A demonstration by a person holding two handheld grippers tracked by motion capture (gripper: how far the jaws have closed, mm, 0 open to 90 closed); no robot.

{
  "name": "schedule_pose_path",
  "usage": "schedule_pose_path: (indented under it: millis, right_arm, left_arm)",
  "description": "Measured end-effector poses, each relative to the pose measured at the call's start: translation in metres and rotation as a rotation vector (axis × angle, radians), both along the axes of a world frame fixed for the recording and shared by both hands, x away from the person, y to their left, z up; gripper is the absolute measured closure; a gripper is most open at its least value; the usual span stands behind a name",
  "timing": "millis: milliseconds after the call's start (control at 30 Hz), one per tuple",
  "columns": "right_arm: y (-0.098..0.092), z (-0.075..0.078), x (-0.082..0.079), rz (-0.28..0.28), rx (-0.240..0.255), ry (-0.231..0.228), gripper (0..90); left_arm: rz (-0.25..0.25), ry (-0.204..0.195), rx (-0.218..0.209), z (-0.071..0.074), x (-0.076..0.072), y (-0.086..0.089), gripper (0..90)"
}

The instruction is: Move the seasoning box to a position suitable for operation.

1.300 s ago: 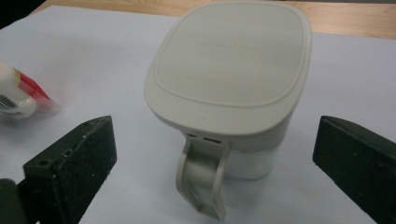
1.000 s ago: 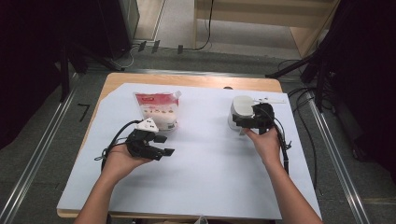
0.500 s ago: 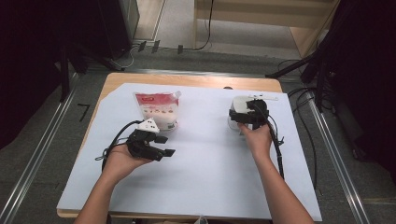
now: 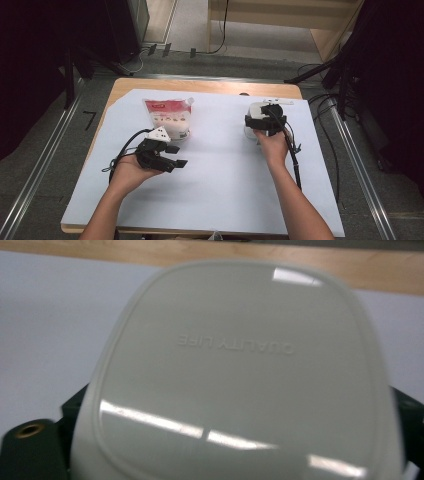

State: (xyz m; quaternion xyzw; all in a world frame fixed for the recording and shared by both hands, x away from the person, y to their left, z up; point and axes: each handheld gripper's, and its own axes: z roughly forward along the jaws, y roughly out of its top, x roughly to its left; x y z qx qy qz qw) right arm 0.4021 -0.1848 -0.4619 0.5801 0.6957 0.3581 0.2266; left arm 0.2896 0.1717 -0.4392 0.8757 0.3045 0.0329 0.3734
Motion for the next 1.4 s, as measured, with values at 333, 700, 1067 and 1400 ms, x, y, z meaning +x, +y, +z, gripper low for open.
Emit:
schedule_pose_path:
  millis: [333,700,1067,1400]
  right_arm:
    - [-0.004,0.001,-0.001,0.034,-0.03,-0.015,14.8]
    - [-0.005,0.008,-0.006,0.077,-0.033,-0.025,15.1]
    - [-0.01,0.03,-0.039,0.258,-0.006,-0.037,15.1]
    - [-0.011,0.032,-0.076,0.39,0.016,-0.086,15.1]
  left_arm:
    - [-0.001,0.012,0.009,-0.001,0.001,0.0,40.7]
    - [0.004,0.024,0.006,-0.001,0.002,0.0,41.0]
    - [0.007,0.04,-0.005,-0.002,0.002,-0.002,41.0]
    - [0.001,0.039,0.001,-0.002,0.002,-0.004,41.2]
